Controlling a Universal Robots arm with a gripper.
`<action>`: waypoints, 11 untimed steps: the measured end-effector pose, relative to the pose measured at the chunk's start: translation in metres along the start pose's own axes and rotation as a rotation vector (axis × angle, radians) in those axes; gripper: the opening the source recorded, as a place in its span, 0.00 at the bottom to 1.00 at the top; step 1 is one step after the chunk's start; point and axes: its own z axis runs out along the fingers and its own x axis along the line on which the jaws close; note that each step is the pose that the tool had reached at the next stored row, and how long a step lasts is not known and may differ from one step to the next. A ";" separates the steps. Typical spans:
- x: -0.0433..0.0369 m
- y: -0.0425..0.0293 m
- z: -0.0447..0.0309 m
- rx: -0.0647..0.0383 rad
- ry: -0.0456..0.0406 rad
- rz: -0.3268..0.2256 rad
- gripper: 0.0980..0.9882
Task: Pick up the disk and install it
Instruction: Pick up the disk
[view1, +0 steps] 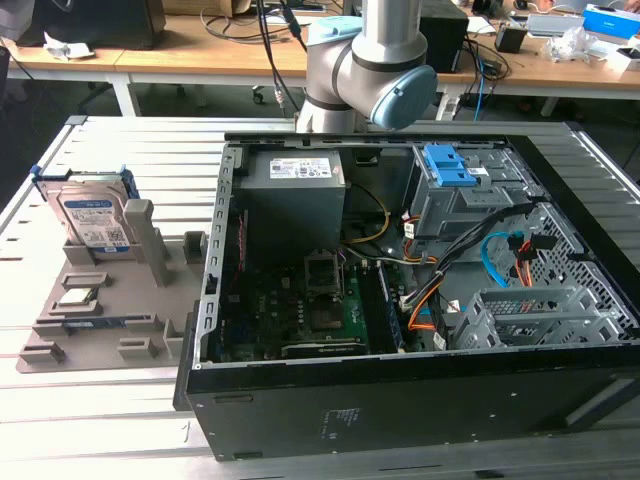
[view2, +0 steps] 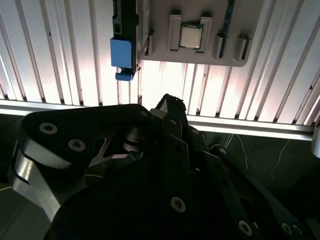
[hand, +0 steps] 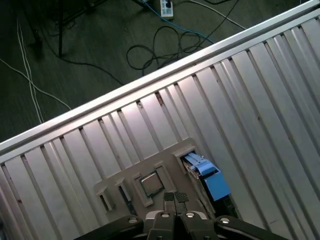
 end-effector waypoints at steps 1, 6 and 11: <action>0.0000 0.0000 0.0000 0.000 0.0004 -0.007 0.01; 0.0000 0.0000 0.0000 -0.001 0.0024 -0.051 0.01; 0.0000 0.0000 0.0000 -0.003 0.0062 -0.136 0.01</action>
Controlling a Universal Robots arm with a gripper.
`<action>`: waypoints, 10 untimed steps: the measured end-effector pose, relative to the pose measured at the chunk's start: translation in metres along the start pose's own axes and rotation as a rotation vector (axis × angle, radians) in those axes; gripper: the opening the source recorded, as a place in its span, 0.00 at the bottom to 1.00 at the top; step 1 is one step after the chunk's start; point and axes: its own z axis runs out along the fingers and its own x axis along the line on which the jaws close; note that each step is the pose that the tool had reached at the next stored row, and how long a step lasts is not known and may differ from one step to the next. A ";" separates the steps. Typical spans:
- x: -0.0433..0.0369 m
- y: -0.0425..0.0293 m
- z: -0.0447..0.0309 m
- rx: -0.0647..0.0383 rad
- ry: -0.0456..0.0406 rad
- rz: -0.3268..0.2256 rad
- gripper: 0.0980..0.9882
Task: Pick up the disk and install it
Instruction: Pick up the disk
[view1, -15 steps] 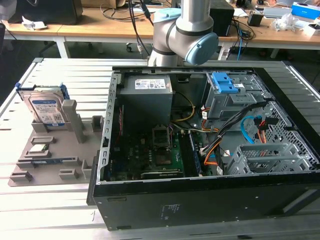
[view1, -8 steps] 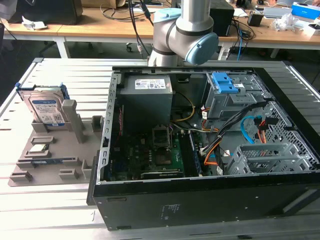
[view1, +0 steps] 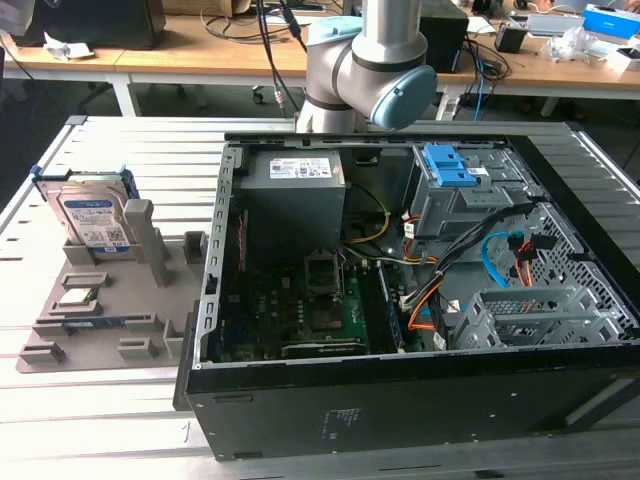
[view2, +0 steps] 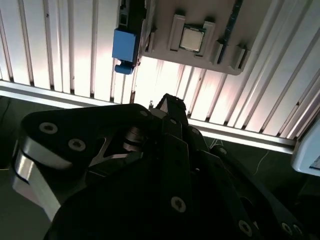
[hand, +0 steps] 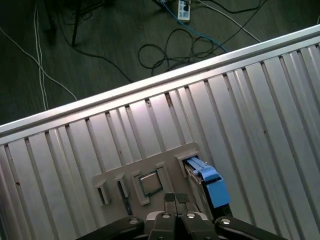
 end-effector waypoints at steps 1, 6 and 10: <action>0.0000 0.0000 0.0000 0.000 0.0007 -0.016 0.01; 0.0000 0.0000 0.0000 -0.002 0.0037 -0.082 0.01; 0.0000 0.0000 0.0000 -0.003 0.0066 -0.148 0.01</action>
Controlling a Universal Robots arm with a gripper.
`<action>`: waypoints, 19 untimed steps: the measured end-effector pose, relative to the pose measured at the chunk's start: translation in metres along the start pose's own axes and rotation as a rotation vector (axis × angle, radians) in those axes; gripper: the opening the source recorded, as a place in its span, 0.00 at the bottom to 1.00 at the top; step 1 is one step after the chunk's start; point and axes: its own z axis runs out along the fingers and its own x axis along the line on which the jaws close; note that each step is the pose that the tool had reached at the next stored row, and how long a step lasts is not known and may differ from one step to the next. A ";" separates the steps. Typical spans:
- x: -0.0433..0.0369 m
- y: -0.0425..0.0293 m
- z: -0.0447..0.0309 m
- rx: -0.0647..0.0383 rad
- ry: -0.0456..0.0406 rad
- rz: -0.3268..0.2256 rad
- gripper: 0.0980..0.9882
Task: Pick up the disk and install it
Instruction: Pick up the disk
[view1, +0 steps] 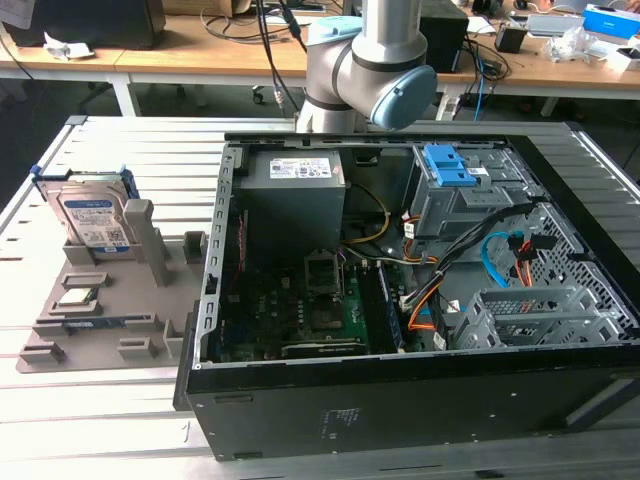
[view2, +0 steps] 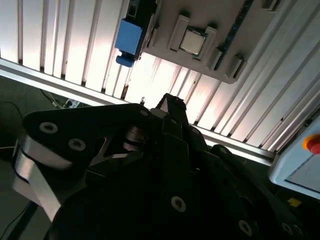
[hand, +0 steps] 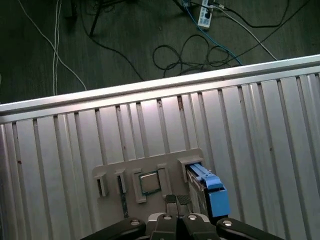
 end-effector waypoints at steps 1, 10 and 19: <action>0.0000 0.0000 0.0000 0.000 0.0003 -0.006 0.01; 0.0000 0.0000 0.0000 -0.002 0.0035 -0.077 0.01; 0.0000 0.0000 0.0000 -0.003 0.0059 -0.130 0.02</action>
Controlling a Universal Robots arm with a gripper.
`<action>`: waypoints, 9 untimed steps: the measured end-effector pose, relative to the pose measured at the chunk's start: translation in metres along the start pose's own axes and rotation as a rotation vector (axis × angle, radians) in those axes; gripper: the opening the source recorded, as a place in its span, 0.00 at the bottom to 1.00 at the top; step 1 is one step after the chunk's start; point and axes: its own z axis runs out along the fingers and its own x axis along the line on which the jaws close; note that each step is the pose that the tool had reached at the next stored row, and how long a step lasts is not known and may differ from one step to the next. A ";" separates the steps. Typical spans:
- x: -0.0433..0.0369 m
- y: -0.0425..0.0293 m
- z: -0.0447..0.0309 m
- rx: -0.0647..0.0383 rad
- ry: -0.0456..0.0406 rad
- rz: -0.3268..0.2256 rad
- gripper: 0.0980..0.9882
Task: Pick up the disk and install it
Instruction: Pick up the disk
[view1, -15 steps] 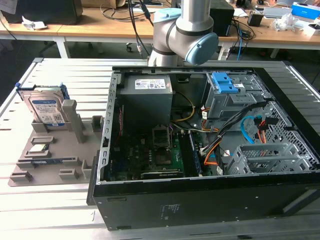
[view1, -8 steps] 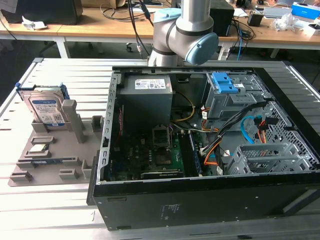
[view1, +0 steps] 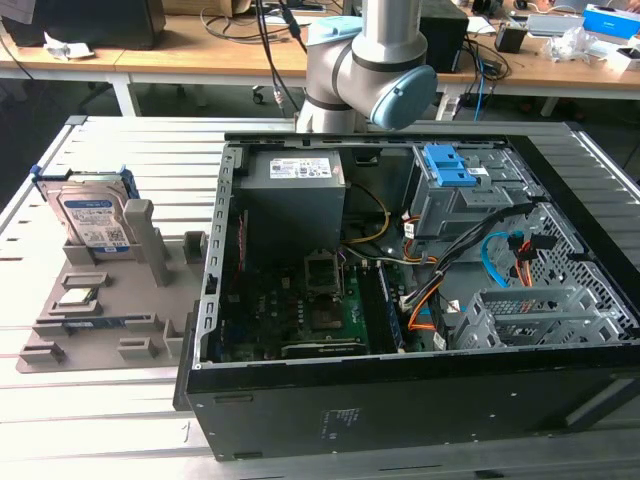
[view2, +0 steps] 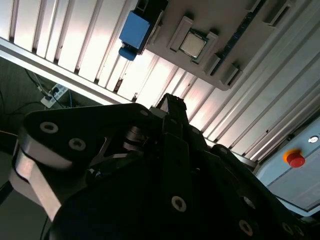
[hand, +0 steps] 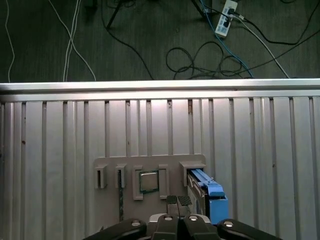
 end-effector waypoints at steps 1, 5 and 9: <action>0.0000 0.0000 0.0000 0.000 0.0001 0.000 0.08; 0.0000 0.0000 0.0000 0.000 0.0001 0.000 0.36; 0.0000 0.0000 0.0000 0.000 0.0001 -0.001 0.43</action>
